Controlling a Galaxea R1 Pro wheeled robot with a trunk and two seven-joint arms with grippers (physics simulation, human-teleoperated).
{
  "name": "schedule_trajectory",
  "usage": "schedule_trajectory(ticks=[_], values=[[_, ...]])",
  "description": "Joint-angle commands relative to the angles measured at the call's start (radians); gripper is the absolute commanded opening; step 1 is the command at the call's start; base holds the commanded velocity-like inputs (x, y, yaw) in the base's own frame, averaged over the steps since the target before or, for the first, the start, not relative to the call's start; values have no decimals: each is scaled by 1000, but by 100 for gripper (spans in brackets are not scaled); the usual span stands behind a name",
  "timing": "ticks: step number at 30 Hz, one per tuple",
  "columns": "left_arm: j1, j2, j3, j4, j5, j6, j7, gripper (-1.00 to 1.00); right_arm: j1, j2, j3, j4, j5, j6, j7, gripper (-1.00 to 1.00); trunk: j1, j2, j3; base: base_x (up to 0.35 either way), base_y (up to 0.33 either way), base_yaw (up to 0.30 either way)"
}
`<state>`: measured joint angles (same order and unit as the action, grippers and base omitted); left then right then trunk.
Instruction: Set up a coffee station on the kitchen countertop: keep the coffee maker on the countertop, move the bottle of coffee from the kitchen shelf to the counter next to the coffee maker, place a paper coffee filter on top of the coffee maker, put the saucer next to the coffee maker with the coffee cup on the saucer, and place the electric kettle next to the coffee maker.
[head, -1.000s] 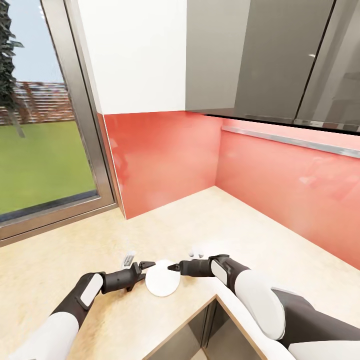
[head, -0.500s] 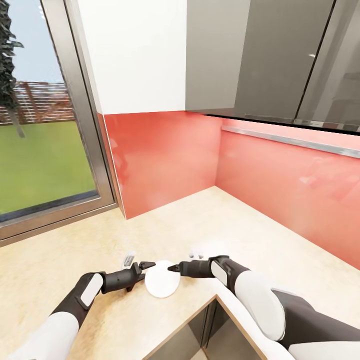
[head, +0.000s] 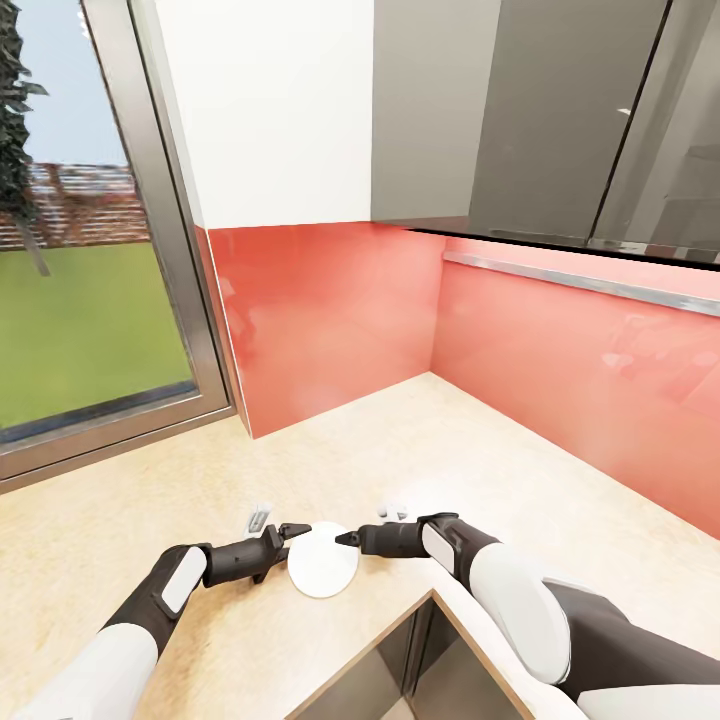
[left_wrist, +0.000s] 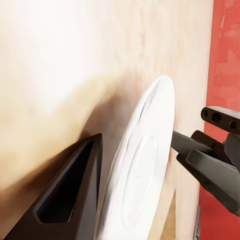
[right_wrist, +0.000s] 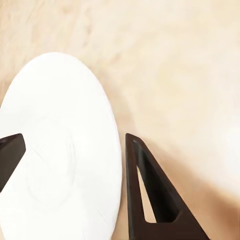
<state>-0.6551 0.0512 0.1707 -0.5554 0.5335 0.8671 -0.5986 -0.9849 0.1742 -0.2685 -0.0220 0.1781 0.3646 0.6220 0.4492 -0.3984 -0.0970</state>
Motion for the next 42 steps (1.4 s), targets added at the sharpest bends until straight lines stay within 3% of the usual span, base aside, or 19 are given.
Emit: schedule_trajectory(ticks=[1,42], values=[[-1,-1,1,63,-22,0,-1,100,0,0,0,-2,14,8,2,100,1,-2,-3,0,0,0],[-1,-2,4,63,-23,0,-1,100,17,0,3,0,17,10,22,100,1,-2,-3,0,0,0]])
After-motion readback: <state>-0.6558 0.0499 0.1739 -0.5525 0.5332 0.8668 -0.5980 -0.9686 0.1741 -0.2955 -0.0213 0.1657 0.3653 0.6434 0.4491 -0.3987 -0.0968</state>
